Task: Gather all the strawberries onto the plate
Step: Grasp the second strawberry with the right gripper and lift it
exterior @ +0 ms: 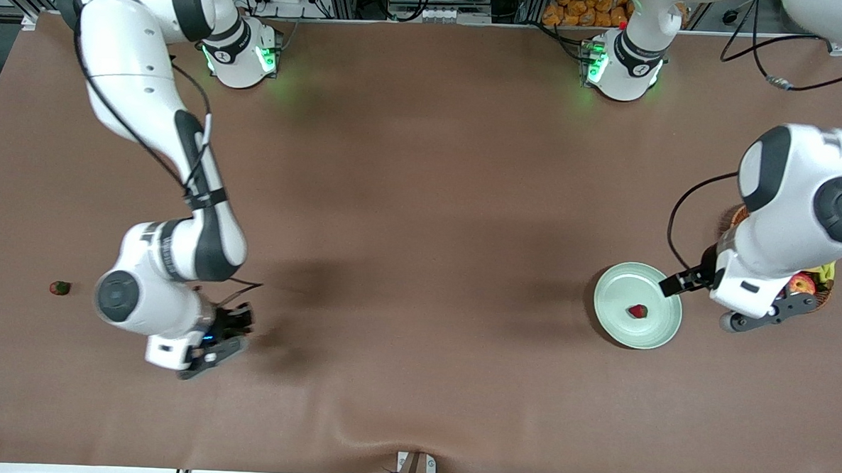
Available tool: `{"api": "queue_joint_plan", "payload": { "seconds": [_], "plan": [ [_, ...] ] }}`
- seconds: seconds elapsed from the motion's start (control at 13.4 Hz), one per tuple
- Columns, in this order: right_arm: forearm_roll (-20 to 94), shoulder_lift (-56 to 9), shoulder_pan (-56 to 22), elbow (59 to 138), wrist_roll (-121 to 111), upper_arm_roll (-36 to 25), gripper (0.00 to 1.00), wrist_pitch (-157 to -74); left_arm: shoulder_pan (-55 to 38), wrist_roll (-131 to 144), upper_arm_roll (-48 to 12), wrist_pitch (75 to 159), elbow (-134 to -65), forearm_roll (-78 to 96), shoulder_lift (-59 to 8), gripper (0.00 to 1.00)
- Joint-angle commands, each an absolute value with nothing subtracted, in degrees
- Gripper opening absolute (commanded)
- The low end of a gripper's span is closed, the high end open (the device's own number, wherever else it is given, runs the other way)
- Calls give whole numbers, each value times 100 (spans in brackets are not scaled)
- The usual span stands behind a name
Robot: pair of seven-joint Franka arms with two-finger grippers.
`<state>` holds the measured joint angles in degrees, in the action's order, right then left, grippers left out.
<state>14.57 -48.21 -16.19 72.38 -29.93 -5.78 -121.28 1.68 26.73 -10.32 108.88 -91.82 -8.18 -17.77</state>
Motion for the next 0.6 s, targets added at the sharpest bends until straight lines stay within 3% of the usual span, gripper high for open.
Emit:
{"api": "queue_joint_plan", "payload": {
  "seconds": [0.0,0.22,0.52],
  "plan": [
    [1494,-4720,-1765,7295,-3059,33,0,-12251,211,2225,-1090,10233,-8704,-809,-1600,100],
    [1468,-4720,-2494,7295,-3032,97,0,-12551,220,1979,-1090,9406,-8026,-817,-1608,100],
    [1441,-4816,-3189,7137,-3068,105,0,-13049,229,1521,-1063,8966,-7753,-817,-1582,100]
  ]
}}
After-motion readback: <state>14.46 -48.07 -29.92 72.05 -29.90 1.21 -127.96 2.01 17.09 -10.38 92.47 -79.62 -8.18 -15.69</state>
